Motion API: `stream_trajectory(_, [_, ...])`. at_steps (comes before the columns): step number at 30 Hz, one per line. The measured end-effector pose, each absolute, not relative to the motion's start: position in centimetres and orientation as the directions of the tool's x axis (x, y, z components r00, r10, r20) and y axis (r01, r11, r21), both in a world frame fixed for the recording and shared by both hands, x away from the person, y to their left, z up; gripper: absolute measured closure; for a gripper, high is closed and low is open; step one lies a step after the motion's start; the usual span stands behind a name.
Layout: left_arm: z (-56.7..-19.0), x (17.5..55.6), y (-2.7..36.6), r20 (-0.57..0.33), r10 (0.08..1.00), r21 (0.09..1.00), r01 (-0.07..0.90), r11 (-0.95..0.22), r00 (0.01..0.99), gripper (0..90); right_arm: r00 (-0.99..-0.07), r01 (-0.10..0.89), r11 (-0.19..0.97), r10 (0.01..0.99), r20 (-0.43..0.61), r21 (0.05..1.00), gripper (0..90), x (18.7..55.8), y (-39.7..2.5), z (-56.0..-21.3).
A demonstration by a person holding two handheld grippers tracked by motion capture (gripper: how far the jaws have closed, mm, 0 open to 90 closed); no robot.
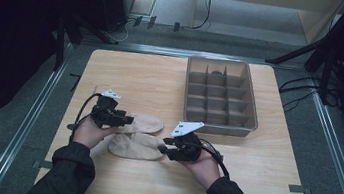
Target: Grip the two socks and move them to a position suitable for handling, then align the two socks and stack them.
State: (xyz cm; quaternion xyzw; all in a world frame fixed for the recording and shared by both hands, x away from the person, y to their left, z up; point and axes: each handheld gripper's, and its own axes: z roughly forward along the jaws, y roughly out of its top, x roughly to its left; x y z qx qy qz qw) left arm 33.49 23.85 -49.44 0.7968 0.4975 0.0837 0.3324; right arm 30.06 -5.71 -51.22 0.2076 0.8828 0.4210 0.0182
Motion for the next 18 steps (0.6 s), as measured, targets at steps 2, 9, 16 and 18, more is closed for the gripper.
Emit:
stream_trajectory(2, [-49.4,33.4,24.2,-0.197,0.849,0.617,0.735,-0.281,0.49,49.1,-0.913,0.351,0.557,0.381,0.144,0.752,61.9,30.1,-5.5,-51.1])
stream_trajectory(9, [-49.4,33.1,25.7,-0.201,0.857,0.617,0.741,-0.265,0.474,47.0,-0.915,0.345,0.55,0.378,0.142,0.761,62.4,30.6,-4.7,-50.3])
stream_trajectory(16, [-49.6,33.2,26.8,-0.205,0.87,0.615,0.751,-0.242,0.448,46.7,-0.911,0.341,0.536,0.39,0.131,0.772,63.4,31.6,-3.9,-49.3])
stream_trajectory(18, [-49.7,33.2,27.1,-0.194,0.874,0.611,0.752,-0.248,0.446,46.8,-0.91,0.341,0.54,0.395,0.126,0.769,63.6,32.0,-3.6,-49.3])
